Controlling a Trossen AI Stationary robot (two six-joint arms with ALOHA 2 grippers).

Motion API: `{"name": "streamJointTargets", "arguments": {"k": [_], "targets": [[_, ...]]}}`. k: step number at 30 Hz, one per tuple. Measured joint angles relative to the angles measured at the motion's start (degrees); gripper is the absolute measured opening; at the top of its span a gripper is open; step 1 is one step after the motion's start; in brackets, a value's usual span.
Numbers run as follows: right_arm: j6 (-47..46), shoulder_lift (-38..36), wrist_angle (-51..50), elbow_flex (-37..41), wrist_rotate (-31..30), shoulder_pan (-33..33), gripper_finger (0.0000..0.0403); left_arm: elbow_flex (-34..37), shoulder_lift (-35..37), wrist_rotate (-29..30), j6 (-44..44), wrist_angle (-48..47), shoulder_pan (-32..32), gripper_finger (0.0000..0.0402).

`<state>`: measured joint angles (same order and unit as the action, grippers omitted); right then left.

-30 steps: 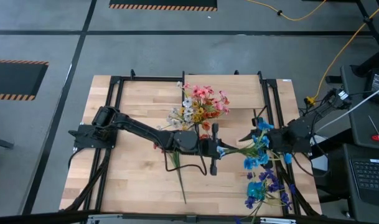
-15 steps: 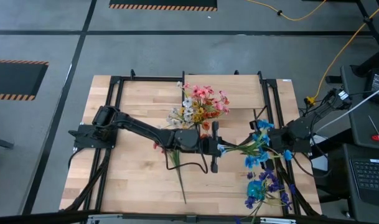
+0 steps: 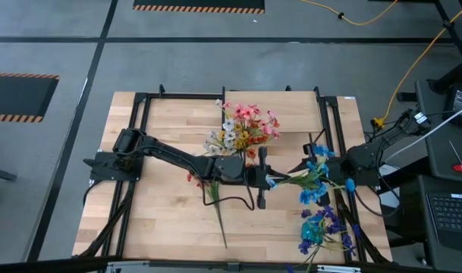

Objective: Pick and place flowers into a vace then onto a shelf
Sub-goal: Put the blue flowers into the blue vase

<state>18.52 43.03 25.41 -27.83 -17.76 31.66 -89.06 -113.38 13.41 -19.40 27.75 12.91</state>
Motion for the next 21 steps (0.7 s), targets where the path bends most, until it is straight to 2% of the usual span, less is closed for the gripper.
{"name": "streamJointTargets", "arguments": {"k": [5,8,16,21], "targets": [[0.13,0.0,0.18,0.0,-0.01,0.0,0.0135,0.0,0.0,0.42,-0.92,-0.38,-0.04,0.0008],[0.17,0.0,0.14,0.0,0.0,0.0,0.0118,0.0,0.0,0.46,-0.92,-0.55,-0.21,0.0008],[0.19,-0.02,0.0,0.0,-0.02,0.0,0.0012,0.0,0.0,0.59,-0.29,-1.03,-0.44,0.0012],[-0.31,-0.02,-0.02,0.0,-0.05,0.0,0.0013,0.0,0.0,0.67,-0.31,-1.39,0.17,0.0039]]}}
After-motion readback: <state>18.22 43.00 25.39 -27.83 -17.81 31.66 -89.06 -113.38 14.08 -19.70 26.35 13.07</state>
